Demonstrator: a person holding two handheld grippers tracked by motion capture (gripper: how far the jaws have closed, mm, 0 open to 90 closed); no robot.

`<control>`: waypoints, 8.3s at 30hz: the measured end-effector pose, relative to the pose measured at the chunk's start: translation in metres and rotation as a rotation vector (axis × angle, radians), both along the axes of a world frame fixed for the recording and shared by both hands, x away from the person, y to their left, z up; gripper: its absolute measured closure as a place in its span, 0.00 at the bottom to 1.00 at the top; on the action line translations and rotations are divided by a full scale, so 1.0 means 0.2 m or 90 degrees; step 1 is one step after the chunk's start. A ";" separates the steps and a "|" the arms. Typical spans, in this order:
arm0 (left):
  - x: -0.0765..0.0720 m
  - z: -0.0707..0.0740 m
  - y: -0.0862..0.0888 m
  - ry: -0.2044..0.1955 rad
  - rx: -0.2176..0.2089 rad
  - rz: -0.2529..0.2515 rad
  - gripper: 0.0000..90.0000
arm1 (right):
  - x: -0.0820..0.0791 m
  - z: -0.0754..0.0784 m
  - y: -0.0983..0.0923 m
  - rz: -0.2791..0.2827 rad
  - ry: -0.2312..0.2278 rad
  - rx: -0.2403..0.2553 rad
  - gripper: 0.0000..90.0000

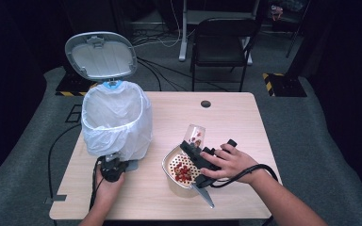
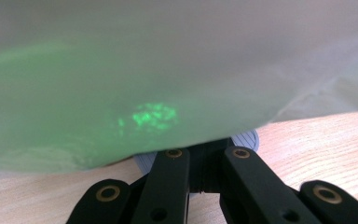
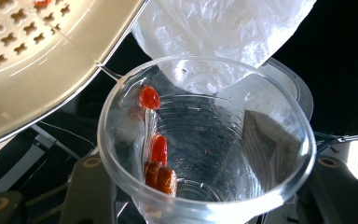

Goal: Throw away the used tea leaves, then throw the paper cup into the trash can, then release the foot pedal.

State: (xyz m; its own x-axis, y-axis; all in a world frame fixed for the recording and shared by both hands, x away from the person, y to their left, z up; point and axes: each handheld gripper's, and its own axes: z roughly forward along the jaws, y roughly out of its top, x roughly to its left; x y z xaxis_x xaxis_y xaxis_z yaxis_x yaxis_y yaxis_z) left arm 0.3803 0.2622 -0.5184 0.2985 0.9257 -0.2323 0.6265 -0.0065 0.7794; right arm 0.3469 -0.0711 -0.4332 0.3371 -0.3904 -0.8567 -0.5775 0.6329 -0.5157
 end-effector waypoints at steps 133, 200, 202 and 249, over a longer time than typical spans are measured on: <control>0.00 0.01 0.01 0.008 -0.018 -0.011 1.00 | 0.68 0.92 0.63 -0.016 1.109 0.686 0.47; -0.02 0.06 0.08 0.069 0.009 -0.026 0.77 | 0.47 0.65 -0.04 -0.193 1.056 0.787 0.22; -0.03 0.07 0.08 0.066 0.001 -0.030 0.68 | 0.45 0.61 -0.11 -0.205 1.049 0.803 0.23; -0.16 0.00 0.40 0.021 0.075 0.002 0.39 | 0.20 -0.27 -0.65 -0.436 1.002 0.943 0.29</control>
